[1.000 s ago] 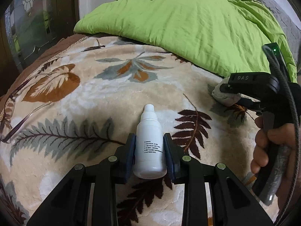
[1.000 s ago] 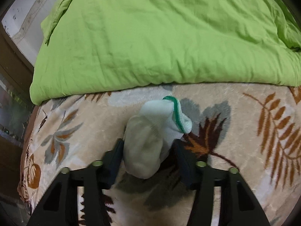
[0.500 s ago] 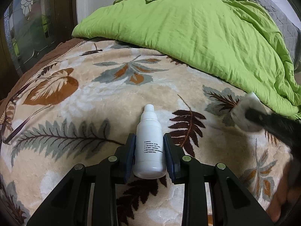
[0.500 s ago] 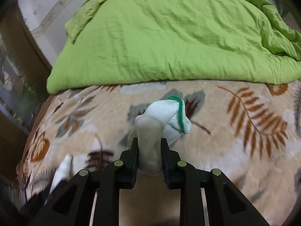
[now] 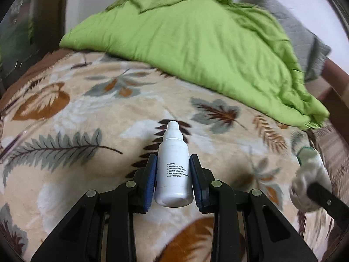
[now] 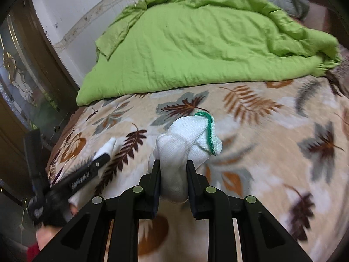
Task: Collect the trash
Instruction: 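Carry the white bottle and white cloth toward the red basket, then open the left tool over the basket while the right tool drops the white cloth in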
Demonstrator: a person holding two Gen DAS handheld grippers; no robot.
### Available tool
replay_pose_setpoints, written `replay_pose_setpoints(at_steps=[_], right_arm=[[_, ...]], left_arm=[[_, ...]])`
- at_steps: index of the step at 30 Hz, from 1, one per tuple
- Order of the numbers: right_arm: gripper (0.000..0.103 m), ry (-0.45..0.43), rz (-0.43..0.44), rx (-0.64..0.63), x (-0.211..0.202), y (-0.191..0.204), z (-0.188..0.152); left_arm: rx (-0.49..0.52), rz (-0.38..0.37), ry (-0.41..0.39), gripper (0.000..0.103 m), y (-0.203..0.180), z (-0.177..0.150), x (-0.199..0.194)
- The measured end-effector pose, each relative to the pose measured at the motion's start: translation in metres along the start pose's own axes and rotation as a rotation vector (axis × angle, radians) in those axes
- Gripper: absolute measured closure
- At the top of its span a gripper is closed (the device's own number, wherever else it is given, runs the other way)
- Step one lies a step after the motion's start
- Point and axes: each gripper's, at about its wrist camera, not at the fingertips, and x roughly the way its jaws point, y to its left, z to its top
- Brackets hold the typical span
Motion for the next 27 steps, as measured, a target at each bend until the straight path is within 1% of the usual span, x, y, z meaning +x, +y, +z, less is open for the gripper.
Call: replay_pose_setpoints(at_steps=[3, 9, 10, 15, 18, 21, 24, 27], right_arm=[[0.08, -0.013, -0.011, 0.021, -0.035, -0.008, -0.022], [0.08, -0.055, -0.04, 0.027, -0.097, -0.02, -0.058], [0.08, -0.064, -0.044, 0.027, -0.107, -0.021, -0.065], [0.08, -0.081, -0.052, 0.046, -0.139, -0.03, -0.096], [0.08, -0.088, -0.068, 0.064, -0.158, -0.04, -0.113], [0.08, -0.11, -0.094, 0.096, -0.183, -0.057, -0.126], [0.08, -0.131, -0.134, 0.15, -0.214, -0.08, -0.142], [0.08, -0.15, -0.206, 0.198, -0.247, -0.106, -0.161]], left_arm=[[0.005, -0.049, 0.007, 0.074, -0.007, -0.008, -0.017], [0.09, -0.121, 0.017, 0.074, -0.031, -0.036, -0.059], [0.104, -0.142, 0.021, 0.074, -0.037, -0.042, -0.067], [0.174, -0.197, 0.015, 0.074, -0.063, -0.06, -0.101], [0.223, -0.241, 0.013, 0.074, -0.084, -0.07, -0.12], [0.278, -0.304, 0.025, 0.074, -0.111, -0.083, -0.136], [0.35, -0.377, 0.046, 0.074, -0.147, -0.099, -0.15], [0.433, -0.461, 0.081, 0.074, -0.185, -0.122, -0.162]])
